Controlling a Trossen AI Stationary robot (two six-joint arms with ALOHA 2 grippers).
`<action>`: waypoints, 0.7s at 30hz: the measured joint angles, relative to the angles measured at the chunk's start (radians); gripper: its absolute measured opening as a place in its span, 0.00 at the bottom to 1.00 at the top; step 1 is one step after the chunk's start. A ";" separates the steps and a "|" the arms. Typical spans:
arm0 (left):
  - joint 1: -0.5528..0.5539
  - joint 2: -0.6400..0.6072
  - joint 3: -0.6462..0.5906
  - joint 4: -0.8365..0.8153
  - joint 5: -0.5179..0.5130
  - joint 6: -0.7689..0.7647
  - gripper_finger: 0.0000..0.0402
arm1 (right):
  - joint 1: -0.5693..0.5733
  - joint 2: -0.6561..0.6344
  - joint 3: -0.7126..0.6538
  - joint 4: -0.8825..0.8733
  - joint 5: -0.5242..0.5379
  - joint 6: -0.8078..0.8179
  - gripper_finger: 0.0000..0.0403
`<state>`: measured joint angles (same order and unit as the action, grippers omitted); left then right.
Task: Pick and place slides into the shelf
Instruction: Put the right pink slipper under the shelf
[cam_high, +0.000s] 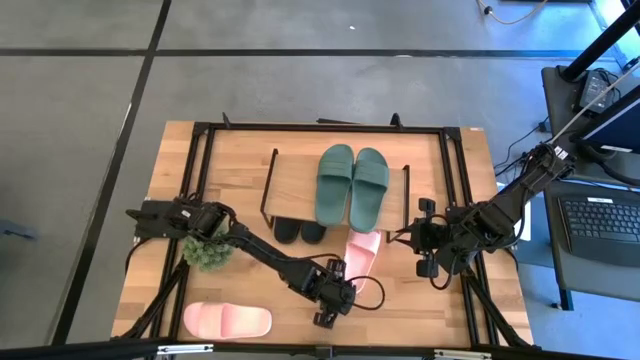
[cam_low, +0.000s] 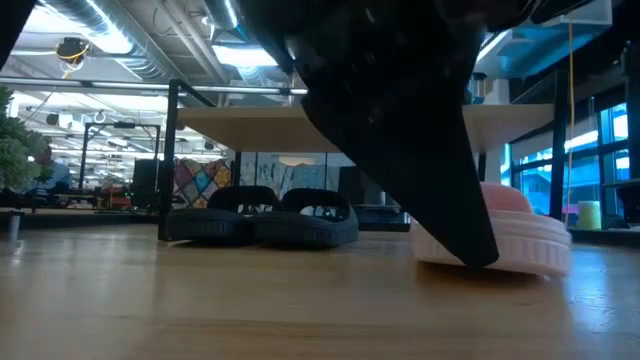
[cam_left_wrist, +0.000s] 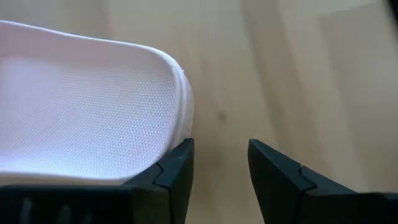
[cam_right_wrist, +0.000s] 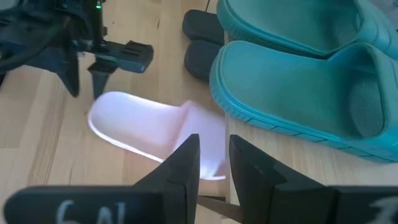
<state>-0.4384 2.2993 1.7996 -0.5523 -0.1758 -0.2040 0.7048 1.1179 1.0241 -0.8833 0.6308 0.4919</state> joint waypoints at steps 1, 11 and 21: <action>0.003 0.000 0.000 -0.001 -0.017 0.000 0.36 | 0.000 0.000 0.000 0.000 0.000 0.000 0.22; 0.071 0.000 0.000 0.012 -0.105 0.005 0.36 | 0.000 0.000 0.000 0.000 0.000 -0.003 0.22; 0.131 0.000 0.000 0.087 -0.107 0.030 0.36 | 0.000 0.000 0.000 -0.012 0.001 -0.003 0.22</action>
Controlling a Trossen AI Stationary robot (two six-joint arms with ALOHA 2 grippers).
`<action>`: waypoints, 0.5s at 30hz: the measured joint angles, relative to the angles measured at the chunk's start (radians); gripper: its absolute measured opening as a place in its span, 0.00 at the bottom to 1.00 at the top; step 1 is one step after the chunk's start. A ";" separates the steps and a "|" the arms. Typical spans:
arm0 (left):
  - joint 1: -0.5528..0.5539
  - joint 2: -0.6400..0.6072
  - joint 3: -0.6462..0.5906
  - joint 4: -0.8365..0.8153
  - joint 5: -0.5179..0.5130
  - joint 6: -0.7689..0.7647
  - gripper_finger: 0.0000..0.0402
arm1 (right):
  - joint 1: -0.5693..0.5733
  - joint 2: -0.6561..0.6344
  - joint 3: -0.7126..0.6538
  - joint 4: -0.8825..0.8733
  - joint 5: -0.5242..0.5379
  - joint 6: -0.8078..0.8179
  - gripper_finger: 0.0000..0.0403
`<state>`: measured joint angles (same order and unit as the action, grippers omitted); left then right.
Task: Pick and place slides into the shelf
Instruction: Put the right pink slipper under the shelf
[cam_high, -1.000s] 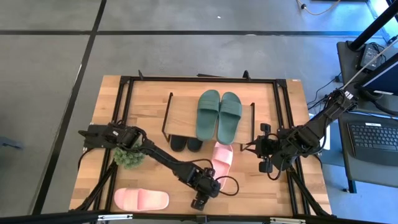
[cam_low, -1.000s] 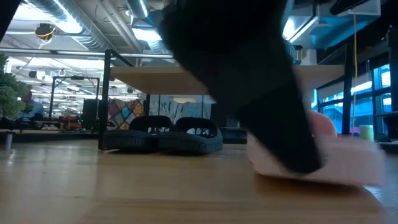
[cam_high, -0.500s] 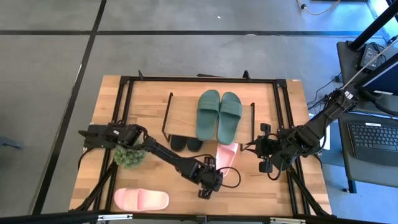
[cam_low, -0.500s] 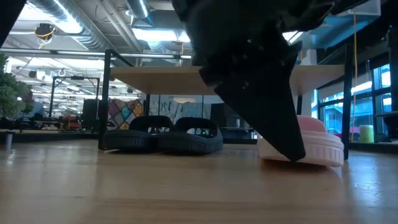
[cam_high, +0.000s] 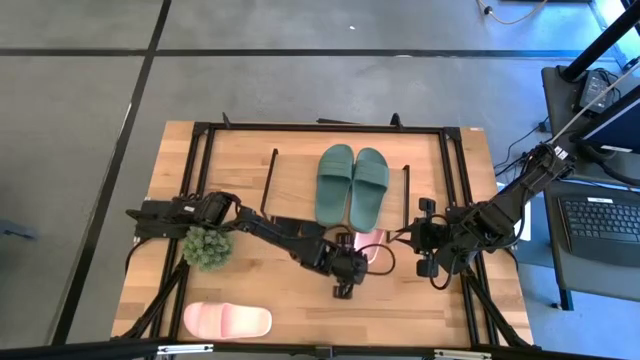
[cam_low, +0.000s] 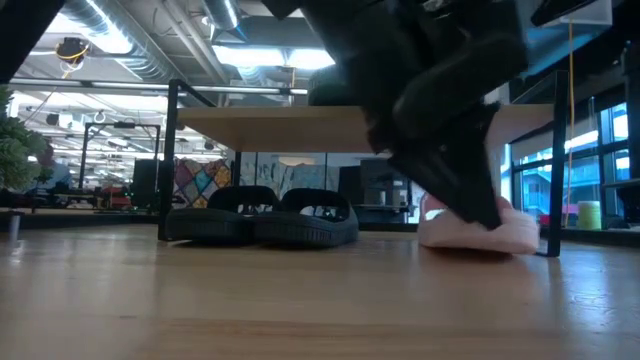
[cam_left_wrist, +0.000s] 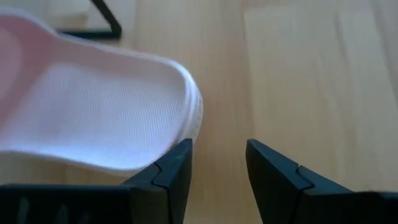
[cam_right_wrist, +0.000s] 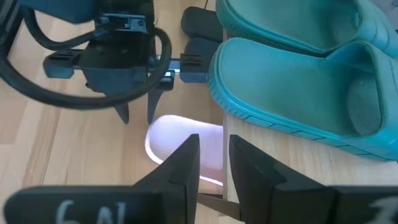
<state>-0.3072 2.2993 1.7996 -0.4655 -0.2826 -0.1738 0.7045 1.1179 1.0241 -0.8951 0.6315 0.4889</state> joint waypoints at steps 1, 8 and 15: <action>0.003 0.000 0.000 0.019 -0.002 0.000 0.36 | 0.000 0.000 0.000 0.000 0.000 0.000 0.22; 0.023 0.000 0.000 0.054 -0.080 0.020 0.36 | 0.000 0.000 0.000 0.000 0.001 0.000 0.22; 0.001 -0.002 0.000 0.021 -0.009 0.076 0.36 | 0.000 0.000 0.000 0.000 0.001 0.000 0.22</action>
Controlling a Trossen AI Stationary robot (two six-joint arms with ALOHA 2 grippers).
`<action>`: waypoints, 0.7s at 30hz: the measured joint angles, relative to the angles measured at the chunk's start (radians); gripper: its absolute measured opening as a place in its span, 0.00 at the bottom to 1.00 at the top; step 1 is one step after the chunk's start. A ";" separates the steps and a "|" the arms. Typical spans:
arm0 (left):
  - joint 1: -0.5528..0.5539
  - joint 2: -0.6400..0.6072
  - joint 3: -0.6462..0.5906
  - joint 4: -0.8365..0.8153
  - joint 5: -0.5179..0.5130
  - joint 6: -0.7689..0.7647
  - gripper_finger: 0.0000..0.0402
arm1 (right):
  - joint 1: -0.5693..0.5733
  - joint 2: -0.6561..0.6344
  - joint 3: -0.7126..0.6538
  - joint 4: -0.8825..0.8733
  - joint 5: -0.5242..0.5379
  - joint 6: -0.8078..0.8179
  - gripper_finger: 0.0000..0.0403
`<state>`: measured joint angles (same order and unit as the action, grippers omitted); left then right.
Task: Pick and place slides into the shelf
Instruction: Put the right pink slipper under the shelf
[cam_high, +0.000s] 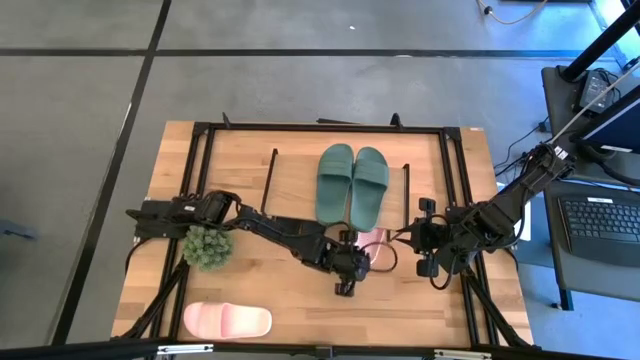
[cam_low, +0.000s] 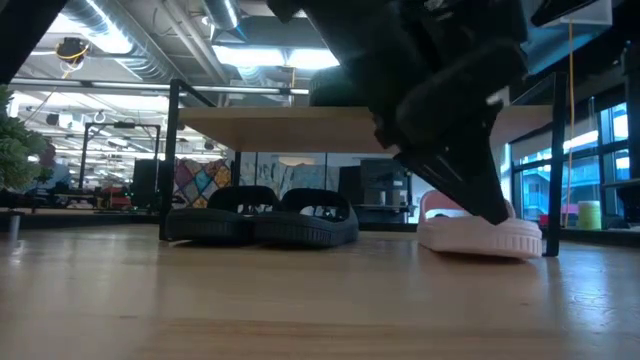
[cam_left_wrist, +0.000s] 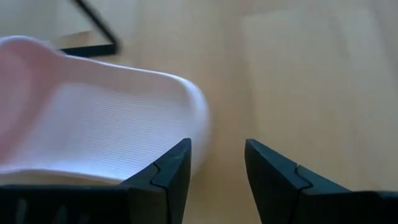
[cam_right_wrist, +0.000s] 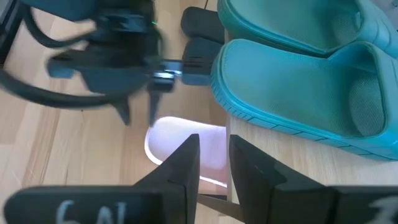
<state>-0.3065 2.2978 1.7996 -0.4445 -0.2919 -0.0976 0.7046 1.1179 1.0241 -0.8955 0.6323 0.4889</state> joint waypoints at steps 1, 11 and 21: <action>-0.008 -0.001 0.000 -0.006 0.005 0.008 0.36 | 0.000 0.000 0.000 0.000 0.000 0.000 0.22; -0.044 -0.004 0.000 -0.081 0.033 0.016 0.36 | 0.000 0.000 0.000 -0.008 0.000 0.000 0.22; -0.002 0.020 0.000 -0.052 0.067 0.002 0.36 | 0.000 0.000 0.000 -0.013 0.002 0.000 0.22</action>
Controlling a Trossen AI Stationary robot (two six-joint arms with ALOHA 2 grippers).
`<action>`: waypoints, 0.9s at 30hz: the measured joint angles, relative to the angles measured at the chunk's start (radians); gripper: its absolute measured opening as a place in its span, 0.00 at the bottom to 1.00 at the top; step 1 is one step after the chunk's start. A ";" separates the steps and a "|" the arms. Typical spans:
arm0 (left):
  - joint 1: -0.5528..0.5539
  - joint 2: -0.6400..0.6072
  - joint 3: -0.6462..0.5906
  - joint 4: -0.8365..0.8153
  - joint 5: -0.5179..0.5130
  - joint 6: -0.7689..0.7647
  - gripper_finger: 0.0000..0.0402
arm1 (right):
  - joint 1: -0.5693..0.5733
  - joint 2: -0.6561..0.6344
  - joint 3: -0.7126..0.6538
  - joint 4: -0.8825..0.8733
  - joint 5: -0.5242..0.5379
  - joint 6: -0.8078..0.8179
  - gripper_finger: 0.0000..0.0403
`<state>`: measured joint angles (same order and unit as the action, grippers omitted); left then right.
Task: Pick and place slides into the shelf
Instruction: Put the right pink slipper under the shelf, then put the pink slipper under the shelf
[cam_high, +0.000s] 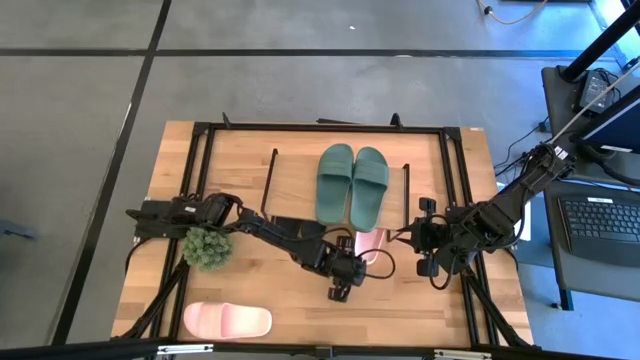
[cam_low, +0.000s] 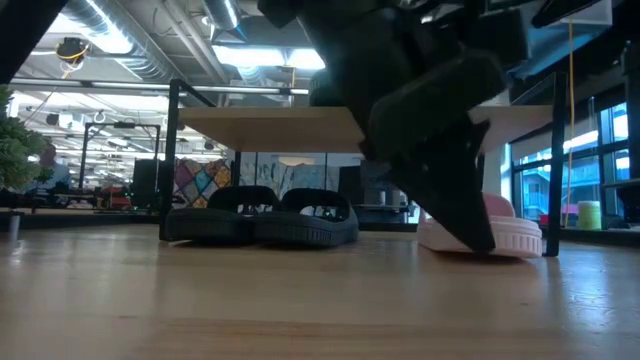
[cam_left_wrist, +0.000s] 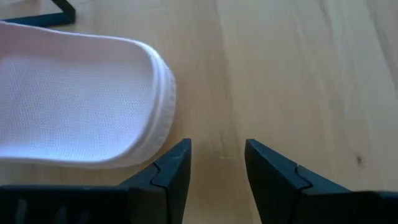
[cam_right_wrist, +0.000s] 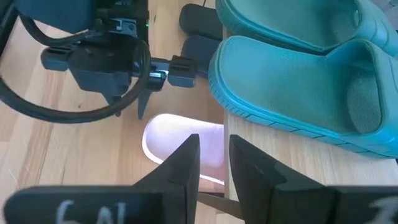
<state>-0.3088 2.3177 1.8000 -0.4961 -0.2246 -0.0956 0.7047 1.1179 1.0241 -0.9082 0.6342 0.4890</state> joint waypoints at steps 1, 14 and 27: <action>0.002 0.000 0.000 0.003 -0.001 0.000 0.36 | 0.000 0.000 0.000 -0.001 0.000 0.000 0.22; 0.045 0.000 -0.010 0.118 -0.010 0.000 0.36 | 0.000 0.000 0.000 -0.004 0.000 0.000 0.22; 0.077 0.000 -0.011 0.153 -0.097 -0.033 0.36 | 0.000 0.000 0.000 -0.009 0.000 0.000 0.22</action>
<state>-0.2320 2.3177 1.7892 -0.3427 -0.3212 -0.1287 0.7044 1.1179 1.0245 -0.9173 0.6342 0.4891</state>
